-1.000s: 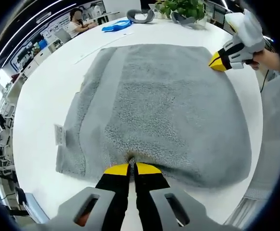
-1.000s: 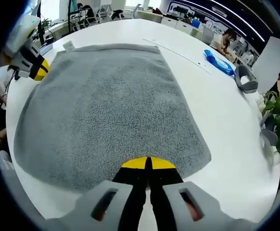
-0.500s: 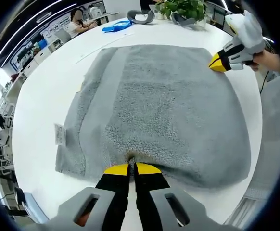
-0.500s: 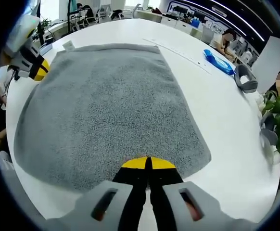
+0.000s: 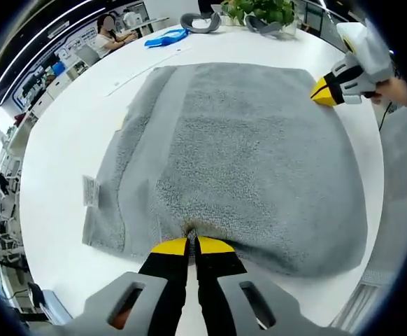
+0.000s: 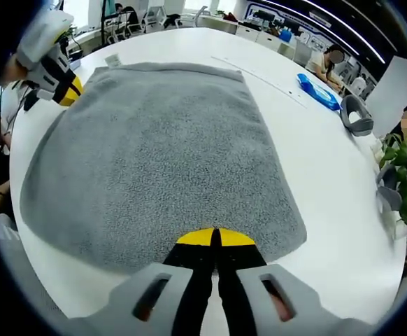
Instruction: Fold the towel on the table until its edges align and the towel forms a compact rectangular stack.
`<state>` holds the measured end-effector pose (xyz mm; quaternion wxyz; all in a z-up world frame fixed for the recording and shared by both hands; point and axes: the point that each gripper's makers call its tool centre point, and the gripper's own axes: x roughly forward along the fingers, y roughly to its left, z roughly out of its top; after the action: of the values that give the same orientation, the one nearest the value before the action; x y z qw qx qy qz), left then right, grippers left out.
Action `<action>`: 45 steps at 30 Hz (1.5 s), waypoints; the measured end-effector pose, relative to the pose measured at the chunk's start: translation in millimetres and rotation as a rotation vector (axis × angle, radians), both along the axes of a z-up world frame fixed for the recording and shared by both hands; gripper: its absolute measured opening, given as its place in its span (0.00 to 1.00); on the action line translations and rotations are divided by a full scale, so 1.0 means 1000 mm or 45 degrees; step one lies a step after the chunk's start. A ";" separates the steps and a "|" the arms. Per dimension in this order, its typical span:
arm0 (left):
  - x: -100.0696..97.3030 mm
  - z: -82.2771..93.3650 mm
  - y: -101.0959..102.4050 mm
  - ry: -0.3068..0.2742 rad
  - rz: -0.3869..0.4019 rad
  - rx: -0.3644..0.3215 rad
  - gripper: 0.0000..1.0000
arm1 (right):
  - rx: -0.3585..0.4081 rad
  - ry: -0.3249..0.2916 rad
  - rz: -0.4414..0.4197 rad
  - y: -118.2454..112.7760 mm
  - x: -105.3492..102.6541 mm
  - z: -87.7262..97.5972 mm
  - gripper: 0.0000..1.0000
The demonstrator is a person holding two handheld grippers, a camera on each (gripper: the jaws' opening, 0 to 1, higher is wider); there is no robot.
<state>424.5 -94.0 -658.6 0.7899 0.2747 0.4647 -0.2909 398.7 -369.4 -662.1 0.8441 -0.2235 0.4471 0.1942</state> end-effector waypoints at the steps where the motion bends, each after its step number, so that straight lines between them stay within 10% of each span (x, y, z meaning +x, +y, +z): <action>1: 0.001 0.000 0.000 0.001 -0.005 0.006 0.03 | 0.001 -0.003 -0.001 0.000 -0.001 0.000 0.00; 45: 0.038 0.000 -0.007 0.009 -0.086 0.085 0.03 | 0.112 -0.025 -0.088 0.006 -0.031 0.000 0.00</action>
<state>462.3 -101.0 -658.9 0.7684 0.3154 0.4674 -0.3027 367.9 -363.6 -662.1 0.8637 -0.1726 0.4371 0.1822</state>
